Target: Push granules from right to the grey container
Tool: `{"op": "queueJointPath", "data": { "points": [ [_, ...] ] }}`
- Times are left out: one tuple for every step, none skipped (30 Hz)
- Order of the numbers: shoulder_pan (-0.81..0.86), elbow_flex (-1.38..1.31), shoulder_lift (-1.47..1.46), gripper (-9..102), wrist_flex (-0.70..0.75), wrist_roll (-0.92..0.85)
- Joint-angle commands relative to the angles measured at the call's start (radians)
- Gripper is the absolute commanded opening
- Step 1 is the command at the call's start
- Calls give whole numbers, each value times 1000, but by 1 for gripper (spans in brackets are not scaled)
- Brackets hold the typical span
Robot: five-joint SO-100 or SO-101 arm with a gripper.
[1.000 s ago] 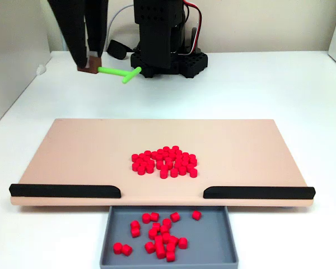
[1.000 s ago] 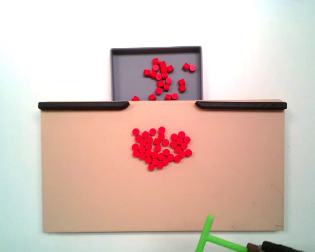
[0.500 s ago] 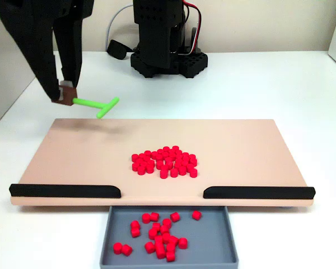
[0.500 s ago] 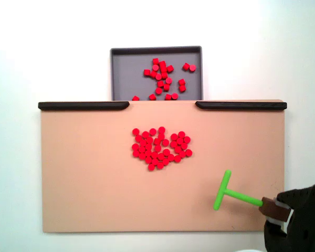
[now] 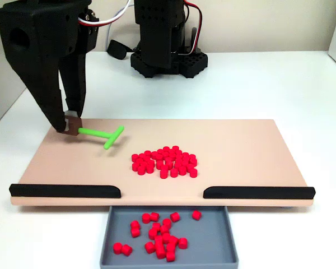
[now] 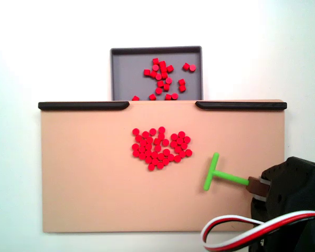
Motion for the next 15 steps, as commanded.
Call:
{"op": "queueJointPath", "data": {
  "points": [
    [-2,-38,0,0,-8,-649],
    [-3,-43,-5,0,-8,-646],
    [-3,-48,-9,0,-8,-644],
    [-3,-52,-14,0,-8,-644],
    [-3,-57,-17,0,-8,-644],
    [-3,-61,-21,0,-8,-644],
    [-3,-66,-25,0,-8,-643],
    [-5,-71,-29,0,-8,-640],
    [-8,-77,-34,0,-8,-635],
    [-9,-83,-40,0,-8,-630],
    [-12,-91,-46,0,-8,-626],
    [-15,-95,-51,0,-8,-621],
    [-15,-98,-52,0,-8,-617],
    [-17,-100,-55,0,-8,-614],
    [-17,-100,-57,0,-8,-612]
  ]
}}
